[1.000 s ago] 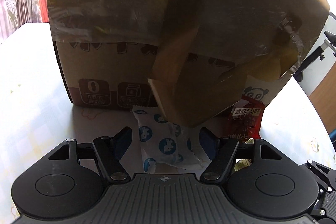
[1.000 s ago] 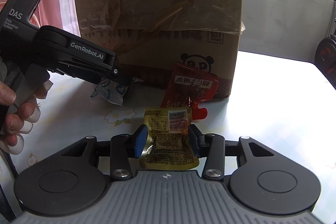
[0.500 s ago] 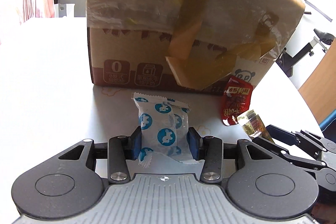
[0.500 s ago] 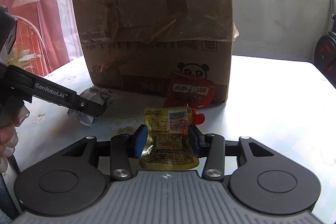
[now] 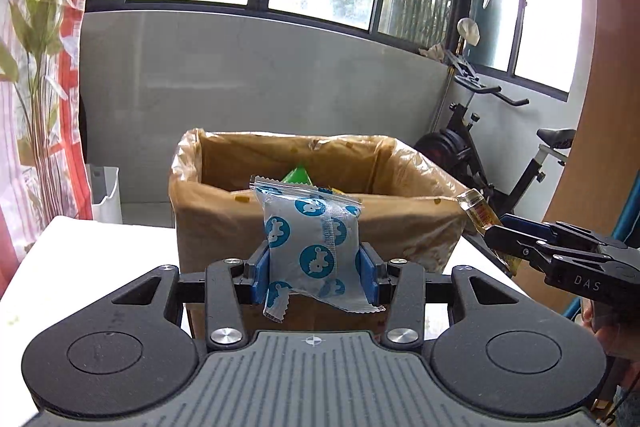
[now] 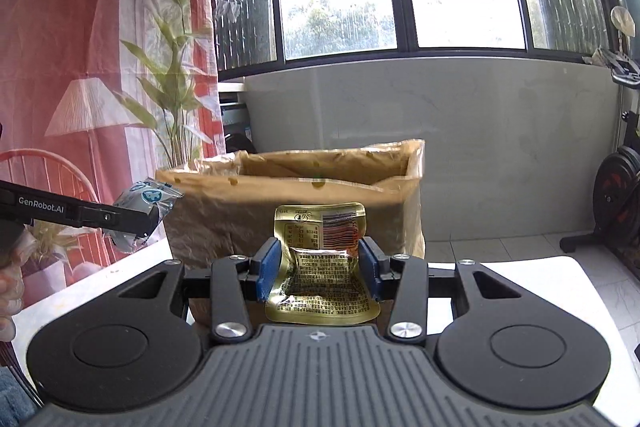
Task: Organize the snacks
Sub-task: 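Carry both held snacks over the box and open both tools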
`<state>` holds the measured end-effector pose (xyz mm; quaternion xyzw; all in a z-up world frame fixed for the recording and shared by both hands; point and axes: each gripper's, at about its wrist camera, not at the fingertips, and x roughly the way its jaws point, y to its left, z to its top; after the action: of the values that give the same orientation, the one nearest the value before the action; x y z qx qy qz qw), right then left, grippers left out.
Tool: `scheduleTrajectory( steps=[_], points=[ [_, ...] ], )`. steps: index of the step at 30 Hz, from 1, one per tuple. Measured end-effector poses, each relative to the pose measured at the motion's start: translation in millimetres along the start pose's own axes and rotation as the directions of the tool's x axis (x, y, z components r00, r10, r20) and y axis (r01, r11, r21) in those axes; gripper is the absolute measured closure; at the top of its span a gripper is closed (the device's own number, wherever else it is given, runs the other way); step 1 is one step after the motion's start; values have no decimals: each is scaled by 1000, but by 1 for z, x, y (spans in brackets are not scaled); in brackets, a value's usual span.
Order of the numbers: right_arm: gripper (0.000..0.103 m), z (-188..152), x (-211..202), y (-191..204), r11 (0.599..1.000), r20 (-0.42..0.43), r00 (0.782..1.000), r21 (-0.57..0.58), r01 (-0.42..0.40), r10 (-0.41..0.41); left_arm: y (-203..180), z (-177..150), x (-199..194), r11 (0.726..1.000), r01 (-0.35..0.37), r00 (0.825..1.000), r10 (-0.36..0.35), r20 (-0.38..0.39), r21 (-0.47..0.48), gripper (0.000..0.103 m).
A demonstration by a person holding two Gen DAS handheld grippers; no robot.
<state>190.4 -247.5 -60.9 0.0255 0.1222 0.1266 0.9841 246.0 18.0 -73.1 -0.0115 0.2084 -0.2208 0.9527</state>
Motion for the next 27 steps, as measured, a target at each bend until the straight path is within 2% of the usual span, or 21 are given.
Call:
scheduleTrajectory(
  steps=[2,5,7,13,16,18,19,27],
  points=[
    [58,22,8,1,1000,46,999,-12,-17,18,0,18,6,1000,-7,1000,7,30,4,56],
    [58,47,35,1,999,65,997,-39,-32,35,3,40,33,1000,-19,999,19,45,-1,56],
    [58,58,55,1,998,56,998,-56,-36,39,6,51,56,1000,-27,999,27,17,2,56],
    [57,68,130,-4,1000,-61,998,-5,-17,16,19,69,113,992,-122,992,120,-44,-30,56],
    [46,65,149,-5,1000,-112,994,9,6,-5,24,71,125,988,-152,987,151,-63,-15,51],
    [45,61,153,-3,1000,-134,991,-1,25,-25,32,70,122,987,-160,986,159,-50,-28,38],
    [45,60,152,-4,1000,-136,990,-1,22,-22,34,70,118,987,-159,987,157,-39,-40,37],
    [43,55,106,-16,1000,-106,994,-3,-1,0,34,48,80,995,-101,994,101,-29,-13,37]
  ],
)
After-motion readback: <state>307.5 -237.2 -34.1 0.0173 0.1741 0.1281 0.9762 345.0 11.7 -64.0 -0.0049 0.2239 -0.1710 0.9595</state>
